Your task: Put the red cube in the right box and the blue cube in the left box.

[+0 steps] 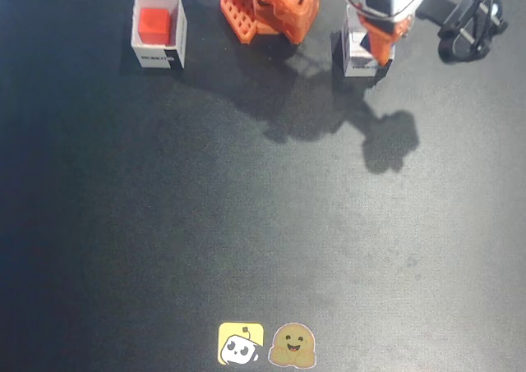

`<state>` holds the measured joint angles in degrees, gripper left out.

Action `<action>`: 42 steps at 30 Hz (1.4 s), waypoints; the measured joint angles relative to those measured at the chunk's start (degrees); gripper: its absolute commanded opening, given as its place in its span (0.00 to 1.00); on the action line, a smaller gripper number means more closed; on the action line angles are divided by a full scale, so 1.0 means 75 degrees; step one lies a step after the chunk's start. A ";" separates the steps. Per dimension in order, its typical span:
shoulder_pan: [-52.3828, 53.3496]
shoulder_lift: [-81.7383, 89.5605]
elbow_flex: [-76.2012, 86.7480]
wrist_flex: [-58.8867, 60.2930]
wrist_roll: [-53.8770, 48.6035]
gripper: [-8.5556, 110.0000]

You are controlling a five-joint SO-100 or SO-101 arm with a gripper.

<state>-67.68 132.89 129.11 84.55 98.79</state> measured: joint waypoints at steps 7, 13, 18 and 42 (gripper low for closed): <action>-0.0445 -0.0152 0.0000 0.0000 0.0035 0.19; -0.0855 -0.0164 0.0000 0.0000 0.0035 0.19; -0.1160 -0.0059 0.0293 0.0000 0.0012 0.19; -0.1559 0.0656 0.0785 -0.0070 0.0234 0.14</action>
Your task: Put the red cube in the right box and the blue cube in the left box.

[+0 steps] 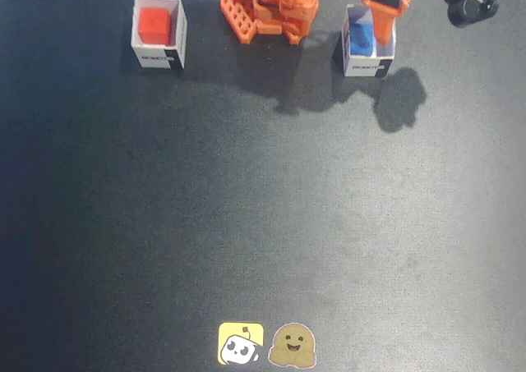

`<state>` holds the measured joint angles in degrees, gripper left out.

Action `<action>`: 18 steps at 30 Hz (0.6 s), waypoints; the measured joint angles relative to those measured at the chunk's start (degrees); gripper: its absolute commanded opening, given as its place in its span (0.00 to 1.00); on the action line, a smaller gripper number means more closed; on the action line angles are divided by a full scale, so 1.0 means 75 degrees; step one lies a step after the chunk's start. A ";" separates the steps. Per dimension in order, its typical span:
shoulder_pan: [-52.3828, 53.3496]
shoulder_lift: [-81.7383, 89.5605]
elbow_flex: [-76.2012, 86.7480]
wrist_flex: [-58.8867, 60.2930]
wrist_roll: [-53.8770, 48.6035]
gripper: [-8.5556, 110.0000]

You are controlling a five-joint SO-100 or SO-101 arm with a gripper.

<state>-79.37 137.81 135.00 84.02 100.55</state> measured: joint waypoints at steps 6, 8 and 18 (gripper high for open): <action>0.0223 0.0000 0.0000 0.0000 0.0000 0.07; 0.0457 -0.0047 0.0000 0.0000 0.0000 0.07; 0.2098 -0.0188 -0.0012 0.0023 -0.0059 0.07</action>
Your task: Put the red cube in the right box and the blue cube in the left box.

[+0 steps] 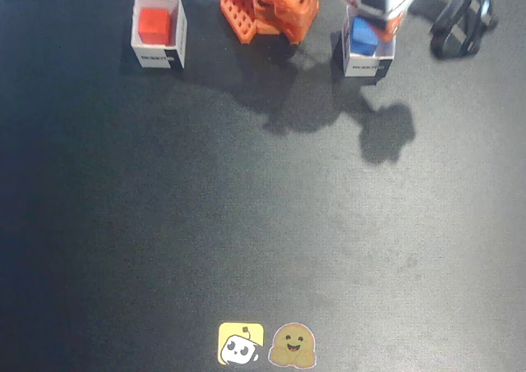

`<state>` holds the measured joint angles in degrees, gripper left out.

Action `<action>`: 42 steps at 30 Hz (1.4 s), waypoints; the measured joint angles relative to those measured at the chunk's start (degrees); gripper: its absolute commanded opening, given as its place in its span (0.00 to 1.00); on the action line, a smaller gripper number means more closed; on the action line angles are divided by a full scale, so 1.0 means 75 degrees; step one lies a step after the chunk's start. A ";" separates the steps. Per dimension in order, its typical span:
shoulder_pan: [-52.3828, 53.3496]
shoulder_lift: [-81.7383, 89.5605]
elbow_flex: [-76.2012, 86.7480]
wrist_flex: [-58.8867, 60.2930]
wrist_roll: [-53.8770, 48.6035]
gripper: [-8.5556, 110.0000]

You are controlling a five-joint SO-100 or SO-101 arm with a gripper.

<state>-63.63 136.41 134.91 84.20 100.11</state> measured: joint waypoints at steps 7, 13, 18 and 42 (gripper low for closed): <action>0.2461 0.0727 0.0000 0.0035 -0.0633 0.07; 0.4781 0.1066 0.0000 0.0035 -0.1652 0.07; 0.6680 0.1395 0.0000 0.0023 -0.2543 0.07; 0.8250 0.5285 0.2906 -0.1406 -0.2812 0.07</action>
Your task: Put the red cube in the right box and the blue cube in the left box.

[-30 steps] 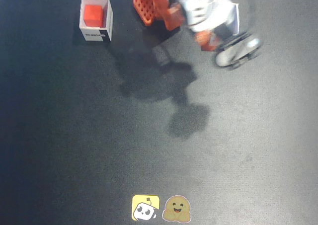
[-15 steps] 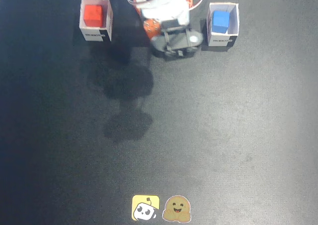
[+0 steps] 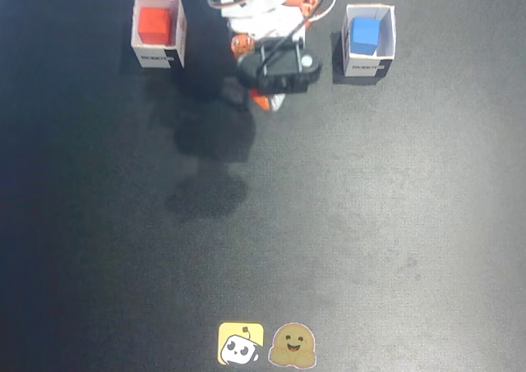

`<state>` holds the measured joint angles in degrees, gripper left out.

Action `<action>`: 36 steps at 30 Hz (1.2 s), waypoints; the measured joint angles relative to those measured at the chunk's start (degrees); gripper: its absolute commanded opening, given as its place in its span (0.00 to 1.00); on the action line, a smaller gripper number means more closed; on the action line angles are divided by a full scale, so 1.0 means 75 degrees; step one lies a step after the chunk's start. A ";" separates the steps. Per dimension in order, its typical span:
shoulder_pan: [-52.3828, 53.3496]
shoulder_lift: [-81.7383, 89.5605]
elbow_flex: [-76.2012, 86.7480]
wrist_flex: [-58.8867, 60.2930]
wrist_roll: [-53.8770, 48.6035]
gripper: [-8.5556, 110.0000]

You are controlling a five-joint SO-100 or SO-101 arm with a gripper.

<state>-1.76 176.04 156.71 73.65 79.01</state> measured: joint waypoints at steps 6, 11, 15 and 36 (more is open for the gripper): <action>0.0094 0.0164 0.0773 -0.0352 0.0270 0.07; 0.0363 0.0176 0.1102 -0.0352 0.0445 0.07; 0.0785 0.0070 0.1102 -0.0223 0.0070 0.07; 0.1160 0.0070 0.1102 -0.0211 0.0727 0.07</action>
<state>6.94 176.57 164.97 72.07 84.46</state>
